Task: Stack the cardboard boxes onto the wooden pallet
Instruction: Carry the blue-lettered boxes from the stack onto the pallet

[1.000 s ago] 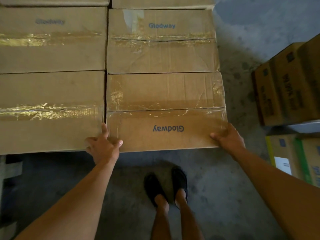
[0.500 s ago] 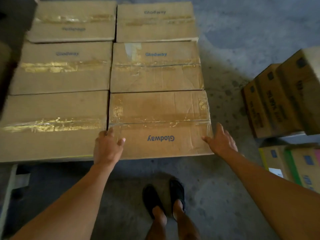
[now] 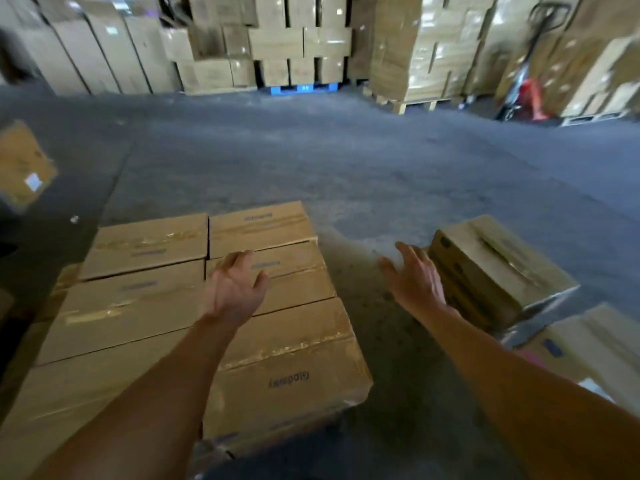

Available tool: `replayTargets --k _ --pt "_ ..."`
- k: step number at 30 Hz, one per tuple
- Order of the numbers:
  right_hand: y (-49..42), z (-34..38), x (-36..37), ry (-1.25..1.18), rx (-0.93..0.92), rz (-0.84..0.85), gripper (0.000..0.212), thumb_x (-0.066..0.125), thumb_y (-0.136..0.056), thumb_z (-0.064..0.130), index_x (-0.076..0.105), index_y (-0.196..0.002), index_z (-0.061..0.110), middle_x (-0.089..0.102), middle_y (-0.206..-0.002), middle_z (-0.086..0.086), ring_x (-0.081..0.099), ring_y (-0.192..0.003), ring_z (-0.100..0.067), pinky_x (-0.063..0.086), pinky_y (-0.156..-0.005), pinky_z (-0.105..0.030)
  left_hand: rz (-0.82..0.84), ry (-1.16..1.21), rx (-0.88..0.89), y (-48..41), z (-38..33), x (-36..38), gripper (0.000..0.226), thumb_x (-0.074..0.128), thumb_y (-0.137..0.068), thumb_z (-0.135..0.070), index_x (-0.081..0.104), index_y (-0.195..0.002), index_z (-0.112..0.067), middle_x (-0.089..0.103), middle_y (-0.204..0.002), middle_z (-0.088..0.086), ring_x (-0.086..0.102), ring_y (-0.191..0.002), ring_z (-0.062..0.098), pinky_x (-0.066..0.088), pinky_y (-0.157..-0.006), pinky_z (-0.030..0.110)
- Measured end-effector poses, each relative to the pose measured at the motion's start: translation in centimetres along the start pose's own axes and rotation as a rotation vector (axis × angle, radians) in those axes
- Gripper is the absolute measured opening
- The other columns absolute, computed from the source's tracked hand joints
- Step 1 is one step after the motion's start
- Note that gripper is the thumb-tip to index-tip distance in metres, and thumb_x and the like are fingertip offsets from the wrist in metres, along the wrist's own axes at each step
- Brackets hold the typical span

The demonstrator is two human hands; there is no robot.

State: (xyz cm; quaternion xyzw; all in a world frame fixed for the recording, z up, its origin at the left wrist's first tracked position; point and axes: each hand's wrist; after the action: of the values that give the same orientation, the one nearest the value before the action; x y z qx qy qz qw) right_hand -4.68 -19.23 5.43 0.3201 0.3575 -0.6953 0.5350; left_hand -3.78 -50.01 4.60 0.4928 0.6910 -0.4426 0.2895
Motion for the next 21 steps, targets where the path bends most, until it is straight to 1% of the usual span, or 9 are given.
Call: replayTargets --k 3,6,8,10,12,14,17,19,21 --pt "2.7 0.3 -4.6 0.018 0.043 -0.077 0.062 0.046 -0.099 0.056 0.040 -0.150 0.021 0.043 -0.153 -0.011 0.044 -0.135 -0.035 0.039 -0.106 -0.045 0.011 0.011 0.091 0.5 -3.0 -2.0 0.046 0.065 -0.089 -0.033 0.063 -0.128 -0.007 0.064 -0.125 0.020 0.061 -0.111 0.043 0.052 -0.094 0.049" --pt "5.1 -1.2 -9.1 0.034 0.080 -0.124 0.058 0.045 -0.099 0.057 0.044 -0.145 0.022 0.044 -0.150 -0.009 0.045 -0.132 -0.033 0.043 -0.104 -0.045 0.030 -0.003 0.176 0.6 -7.0 -3.0 0.048 0.061 -0.091 -0.040 0.060 -0.131 -0.012 0.062 -0.131 0.017 0.059 -0.116 0.040 0.049 -0.096 0.046" --pt "6.6 -3.0 -12.0 0.026 0.140 -0.179 0.059 0.048 -0.098 0.056 0.043 -0.146 0.023 0.043 -0.152 -0.009 0.043 -0.134 -0.033 0.042 -0.104 -0.044 0.047 0.010 0.228 0.7 -10.1 -3.2 0.050 0.058 -0.092 -0.042 0.058 -0.133 -0.014 0.061 -0.134 0.016 0.058 -0.117 0.040 0.047 -0.097 0.046" --pt "8.0 -5.2 -14.6 0.001 0.209 -0.256 0.060 0.052 -0.096 0.054 0.044 -0.147 0.024 0.043 -0.152 -0.010 0.045 -0.133 -0.036 0.040 -0.103 -0.043 0.048 0.031 0.320 0.6 -13.4 -2.9 0.051 0.057 -0.093 -0.042 0.058 -0.133 -0.010 0.063 -0.130 0.019 0.060 -0.113 0.042 0.049 -0.093 0.047" --pt "9.4 -7.9 -17.1 0.014 0.257 -0.325 0.059 0.054 -0.096 0.052 0.046 -0.146 0.022 0.046 -0.150 -0.011 0.047 -0.131 -0.036 0.041 -0.104 -0.044 0.055 0.078 0.410 0.6 -17.1 -2.3 0.051 0.058 -0.092 -0.041 0.059 -0.132 -0.009 0.064 -0.127 0.021 0.061 -0.111 0.043 0.050 -0.092 0.048" --pt "10.8 -11.2 -19.3 0.033 0.324 -0.394 0.058 0.054 -0.097 0.052 0.047 -0.144 0.020 0.049 -0.147 -0.011 0.048 -0.130 -0.036 0.041 -0.104 -0.043 0.081 0.103 0.467 0.7 -21.1 -1.1 0.052 0.061 -0.093 -0.040 0.058 -0.135 -0.009 0.063 -0.130 0.020 0.060 -0.115 0.043 0.048 -0.095 0.048" --pt "12.9 -16.6 -22.2 0.058 0.429 -0.459 0.062 0.053 -0.097 0.053 0.043 -0.148 0.018 0.046 -0.150 -0.012 0.045 -0.133 -0.036 0.039 -0.106 -0.044 0.126 0.156 0.559 1.1 -27.5 1.8 0.054 0.064 -0.092 -0.037 0.058 -0.135 -0.007 0.062 -0.131 0.022 0.058 -0.118 0.042 0.046 -0.099 0.048" --pt "14.3 -20.4 -23.9 0.067 0.499 -0.500 0.064 0.052 -0.098 0.054 0.041 -0.150 0.019 0.043 -0.153 -0.012 0.043 -0.136 -0.035 0.038 -0.107 -0.045 0.144 0.194 0.634 1.6 -32.1 4.4 0.054 0.062 -0.090 -0.038 0.061 -0.131 -0.003 0.064 -0.126 0.024 0.061 -0.113 0.043 0.049 -0.096 0.049" --pt "15.4 -24.4 -25.4 0.092 0.561 -0.527 0.064 0.053 -0.098 0.053 0.040 -0.151 0.019 0.043 -0.152 -0.012 0.044 -0.134 -0.035 0.041 -0.104 -0.046 0.166 0.208 0.696 2.6 -36.7 7.3 0.056 0.061 -0.086 -0.040 0.063 -0.128 -0.003 0.067 -0.121 0.023 0.064 -0.108 0.042 0.051 -0.092 0.047"
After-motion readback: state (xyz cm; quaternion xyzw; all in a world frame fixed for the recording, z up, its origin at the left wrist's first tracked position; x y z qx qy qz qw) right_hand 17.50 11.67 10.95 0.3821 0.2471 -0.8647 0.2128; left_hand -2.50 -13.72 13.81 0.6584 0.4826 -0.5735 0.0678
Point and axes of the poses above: each hand's wrist, its own y-axis away from the middle knuckle, its own x-axis out of the palm, z = x × y
